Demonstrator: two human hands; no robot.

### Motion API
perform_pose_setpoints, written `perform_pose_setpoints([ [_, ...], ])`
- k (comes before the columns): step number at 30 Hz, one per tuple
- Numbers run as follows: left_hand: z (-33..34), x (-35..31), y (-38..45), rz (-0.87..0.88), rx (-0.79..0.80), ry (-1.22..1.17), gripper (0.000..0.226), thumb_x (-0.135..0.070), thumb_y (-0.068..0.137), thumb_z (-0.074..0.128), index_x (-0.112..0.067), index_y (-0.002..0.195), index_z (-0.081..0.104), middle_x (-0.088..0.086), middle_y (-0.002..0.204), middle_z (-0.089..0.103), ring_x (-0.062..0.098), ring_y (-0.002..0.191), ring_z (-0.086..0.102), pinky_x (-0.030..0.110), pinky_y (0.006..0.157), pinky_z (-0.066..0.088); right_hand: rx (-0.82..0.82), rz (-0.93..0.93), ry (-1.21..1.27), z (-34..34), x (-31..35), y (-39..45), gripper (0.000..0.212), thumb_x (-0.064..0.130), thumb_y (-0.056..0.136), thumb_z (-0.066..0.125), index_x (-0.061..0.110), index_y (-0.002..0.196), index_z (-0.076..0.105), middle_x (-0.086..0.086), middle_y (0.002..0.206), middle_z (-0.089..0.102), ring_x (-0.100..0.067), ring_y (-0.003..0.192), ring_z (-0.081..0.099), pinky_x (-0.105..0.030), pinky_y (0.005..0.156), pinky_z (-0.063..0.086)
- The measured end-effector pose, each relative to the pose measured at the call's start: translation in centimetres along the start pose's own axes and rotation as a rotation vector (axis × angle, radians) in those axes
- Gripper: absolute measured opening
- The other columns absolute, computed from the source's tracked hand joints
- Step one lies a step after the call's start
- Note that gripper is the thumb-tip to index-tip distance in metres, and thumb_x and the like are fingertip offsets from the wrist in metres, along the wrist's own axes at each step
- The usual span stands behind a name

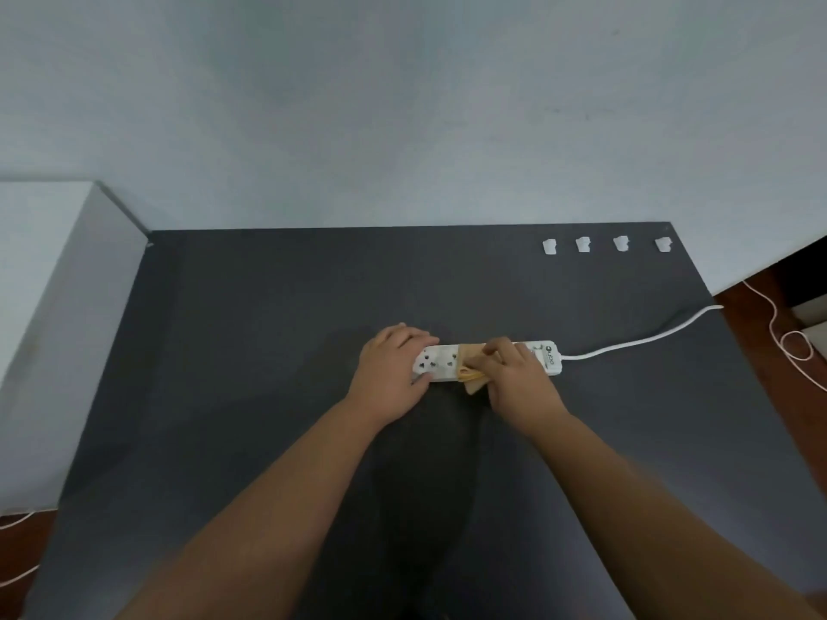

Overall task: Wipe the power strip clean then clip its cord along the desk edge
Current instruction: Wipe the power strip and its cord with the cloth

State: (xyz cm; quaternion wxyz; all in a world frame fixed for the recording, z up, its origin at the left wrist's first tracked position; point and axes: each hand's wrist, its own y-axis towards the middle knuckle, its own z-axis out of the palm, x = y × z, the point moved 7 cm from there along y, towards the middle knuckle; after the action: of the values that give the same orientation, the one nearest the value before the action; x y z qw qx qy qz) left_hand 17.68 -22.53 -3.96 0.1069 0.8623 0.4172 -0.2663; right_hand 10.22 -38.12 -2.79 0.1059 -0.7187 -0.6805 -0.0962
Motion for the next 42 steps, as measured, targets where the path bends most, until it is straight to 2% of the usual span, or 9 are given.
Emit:
perform_pose_setpoints([
  [4,1.6,-4.1,1.8,0.004,-0.033,-0.049,0.045,-0.031,0.086,0.060,-0.030,0.131,0.052,-0.012,0.136,0.050,0.017,0.136,0.034,0.037,0.110,0.030,-0.118,0.153,-0.018,-3.2,-6.5,-1.7,0.042,-0.010,0.057,0.067,0.012,0.092,0.073,-0.020,0.098,0.061,-0.042,0.076,0.056,-0.047,0.068,0.054],
  [8,4.1,-9.4,3.6,0.037,-0.053,-0.081,0.044,-0.029,0.086,0.060,-0.028,0.129,0.054,-0.010,0.135,0.051,0.016,0.132,0.036,0.034,0.109,0.029,-0.359,0.439,0.115,-8.3,-14.3,-4.1,0.040,-0.007,0.075,0.057,0.008,0.110,0.068,-0.019,0.104,0.056,-0.039,0.088,0.054,-0.042,0.076,0.050],
  [10,5.9,-12.0,4.7,0.050,-0.032,-0.083,0.043,-0.029,0.085,0.061,-0.026,0.129,0.056,-0.009,0.134,0.052,0.017,0.130,0.039,0.034,0.109,0.030,-0.283,0.534,0.195,-8.1,-16.5,-4.0,0.036,0.001,0.082,0.054,0.009,0.116,0.064,-0.016,0.108,0.055,-0.034,0.091,0.056,-0.032,0.077,0.044],
  [14,9.3,-14.8,7.3,-0.016,-0.003,-0.006,0.052,-0.031,0.084,0.060,-0.025,0.135,0.049,-0.005,0.141,0.046,0.020,0.128,0.043,0.040,0.110,0.034,0.066,0.330,0.282,-2.8,-14.7,-2.2,0.024,0.013,0.084,0.056,0.009,0.107,0.064,-0.018,0.100,0.062,-0.037,0.092,0.059,-0.035,0.077,0.045],
  [18,11.6,-14.5,8.2,-0.170,0.004,-0.019,0.063,-0.027,0.087,0.059,-0.022,0.145,0.035,0.001,0.147,0.041,0.023,0.131,0.043,0.044,0.110,0.034,0.078,0.341,0.305,-2.1,-15.4,-1.7,0.022,0.015,0.087,0.049,0.009,0.106,0.059,-0.015,0.103,0.061,-0.033,0.093,0.059,-0.038,0.077,0.048],
  [22,12.2,-13.5,7.3,-0.242,-0.059,-0.114,0.057,-0.032,0.088,0.063,-0.023,0.140,0.041,0.002,0.134,0.054,0.024,0.120,0.049,0.040,0.105,0.036,0.173,0.324,0.176,-3.0,-18.6,-1.0,0.016,0.018,0.085,0.052,0.009,0.096,0.060,-0.012,0.102,0.063,-0.032,0.093,0.060,-0.034,0.072,0.045],
  [28,12.5,-14.1,7.3,-0.186,-0.145,-0.068,0.041,-0.050,0.083,0.051,-0.037,0.120,0.062,-0.004,0.120,0.057,0.016,0.113,0.052,0.044,0.105,0.036,0.102,0.536,0.132,-5.4,-27.9,-2.2,0.019,0.026,0.086,0.055,0.009,0.090,0.061,-0.015,0.094,0.066,-0.035,0.088,0.062,-0.033,0.065,0.043],
  [35,13.6,-13.5,7.5,-0.216,-0.174,0.018,0.039,-0.051,0.081,0.046,-0.031,0.106,0.069,-0.002,0.119,0.055,0.021,0.110,0.053,0.055,0.102,0.037,0.187,0.335,0.336,-1.9,-18.7,-1.0,0.025,0.021,0.085,0.054,0.015,0.109,0.060,-0.011,0.106,0.066,-0.031,0.096,0.062,-0.036,0.079,0.049],
  [42,13.3,-13.7,7.5,-0.210,-0.184,-0.014,0.031,-0.053,0.082,0.049,-0.044,0.105,0.066,-0.009,0.117,0.053,0.015,0.108,0.053,0.045,0.103,0.035,0.037,0.621,0.145,-6.5,-34.3,-2.6,0.020,0.019,0.082,0.054,0.017,0.098,0.065,-0.011,0.101,0.067,-0.033,0.096,0.064,-0.033,0.073,0.047],
])
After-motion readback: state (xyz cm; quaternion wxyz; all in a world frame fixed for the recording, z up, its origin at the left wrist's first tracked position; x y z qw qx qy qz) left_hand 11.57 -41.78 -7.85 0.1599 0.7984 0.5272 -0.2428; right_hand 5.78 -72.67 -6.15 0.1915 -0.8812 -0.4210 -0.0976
